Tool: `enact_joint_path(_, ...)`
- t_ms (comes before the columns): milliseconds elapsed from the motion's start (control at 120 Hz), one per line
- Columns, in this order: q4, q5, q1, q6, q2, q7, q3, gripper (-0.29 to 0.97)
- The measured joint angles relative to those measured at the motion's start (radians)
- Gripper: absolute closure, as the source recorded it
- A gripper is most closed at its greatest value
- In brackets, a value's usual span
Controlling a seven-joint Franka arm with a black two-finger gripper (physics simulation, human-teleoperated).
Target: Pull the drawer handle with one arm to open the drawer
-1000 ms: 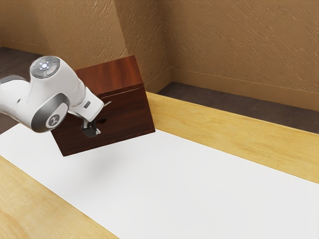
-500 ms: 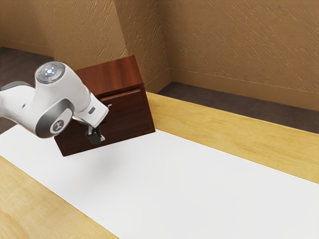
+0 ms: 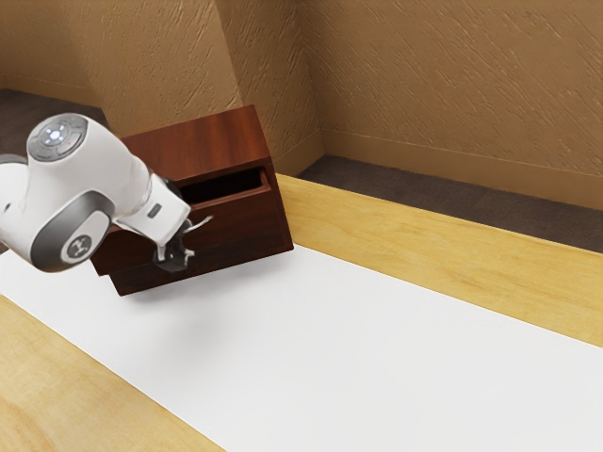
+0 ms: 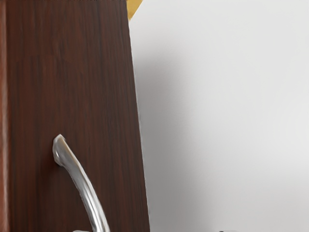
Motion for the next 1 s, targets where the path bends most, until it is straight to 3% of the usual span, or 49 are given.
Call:
enact_joint_path(200, -0.028, 0.002, 0.025, -0.001, -0.017, -0.008, -0.033, 0.13)
enact_joint_path(400, -0.084, 0.001, 0.258, -0.001, -0.070, -0.017, -0.265, 0.04)
enact_joint_path(492, -0.105, 0.001, 0.300, -0.001, -0.089, -0.022, -0.305, 0.02)
enact_joint_path(725, -0.096, 0.015, 0.302, 0.002, -0.078, -0.029, -0.272, 0.00)
enact_joint_path(850, -0.090, 0.029, 0.228, 0.012, -0.066, -0.032, -0.191, 0.00)
enact_joint_path(1000, -0.070, 0.029, 0.173, 0.034, -0.058, -0.036, -0.172, 0.00)
